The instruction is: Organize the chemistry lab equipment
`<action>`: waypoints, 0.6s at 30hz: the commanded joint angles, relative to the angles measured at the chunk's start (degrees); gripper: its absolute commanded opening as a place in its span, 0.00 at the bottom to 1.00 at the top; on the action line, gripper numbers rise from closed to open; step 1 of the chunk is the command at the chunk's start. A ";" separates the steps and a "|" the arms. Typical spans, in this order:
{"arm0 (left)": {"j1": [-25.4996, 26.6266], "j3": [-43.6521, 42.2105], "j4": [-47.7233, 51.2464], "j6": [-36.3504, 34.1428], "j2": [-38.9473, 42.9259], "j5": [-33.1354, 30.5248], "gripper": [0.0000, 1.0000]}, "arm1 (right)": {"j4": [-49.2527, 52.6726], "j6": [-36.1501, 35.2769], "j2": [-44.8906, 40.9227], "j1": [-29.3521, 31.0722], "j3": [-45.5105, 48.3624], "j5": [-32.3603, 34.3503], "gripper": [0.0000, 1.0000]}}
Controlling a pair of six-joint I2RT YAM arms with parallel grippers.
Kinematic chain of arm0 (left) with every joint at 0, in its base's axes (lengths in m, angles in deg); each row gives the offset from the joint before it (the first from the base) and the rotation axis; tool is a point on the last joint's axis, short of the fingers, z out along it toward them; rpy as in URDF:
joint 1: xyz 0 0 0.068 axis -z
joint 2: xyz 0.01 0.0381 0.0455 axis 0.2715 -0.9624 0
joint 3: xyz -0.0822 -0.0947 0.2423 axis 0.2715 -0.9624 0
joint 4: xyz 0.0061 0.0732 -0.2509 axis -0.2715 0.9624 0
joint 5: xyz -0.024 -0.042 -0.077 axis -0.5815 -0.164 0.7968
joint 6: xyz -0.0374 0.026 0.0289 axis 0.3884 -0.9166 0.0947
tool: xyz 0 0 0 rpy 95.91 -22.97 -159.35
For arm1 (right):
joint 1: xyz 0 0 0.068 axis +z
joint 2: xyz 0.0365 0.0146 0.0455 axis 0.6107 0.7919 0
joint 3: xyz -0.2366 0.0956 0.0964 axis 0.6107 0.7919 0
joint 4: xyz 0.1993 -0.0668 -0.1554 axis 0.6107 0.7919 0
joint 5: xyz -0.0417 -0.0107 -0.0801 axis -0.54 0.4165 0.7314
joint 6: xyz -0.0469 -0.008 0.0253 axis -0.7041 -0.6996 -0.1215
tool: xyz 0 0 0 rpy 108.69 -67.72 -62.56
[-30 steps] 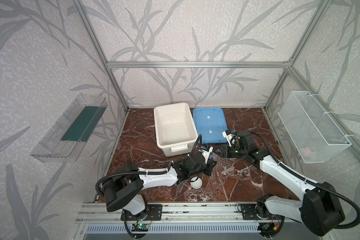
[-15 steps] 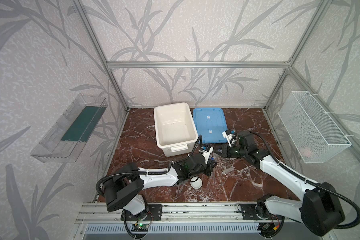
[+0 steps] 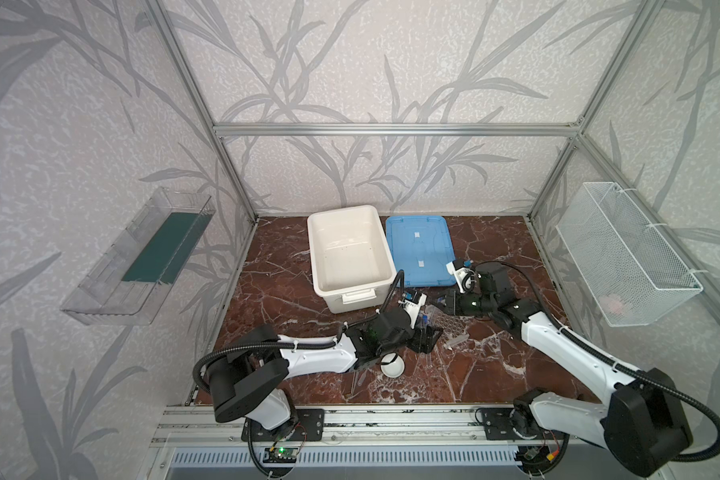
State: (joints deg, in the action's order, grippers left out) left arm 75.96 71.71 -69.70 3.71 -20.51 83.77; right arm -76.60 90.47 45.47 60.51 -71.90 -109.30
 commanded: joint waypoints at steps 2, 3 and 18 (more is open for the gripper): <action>-0.08 6.84 9.02 4.56 4.12 -3.76 0.99 | 1.57 -7.36 -6.52 -0.28 -1.66 9.45 0.17; -0.17 8.59 12.03 4.97 4.41 -4.42 0.99 | 1.40 -8.97 -7.87 -0.33 -1.56 11.91 0.17; -4.52 17.90 14.50 9.87 -3.47 5.39 0.99 | -22.74 -23.59 -7.76 -0.28 4.85 27.41 0.18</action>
State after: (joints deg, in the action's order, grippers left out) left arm 72.15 87.32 -54.57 12.63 -21.91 86.50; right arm -91.61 70.47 35.61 60.49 -67.74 -84.62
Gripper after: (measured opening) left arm 0.991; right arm 0.179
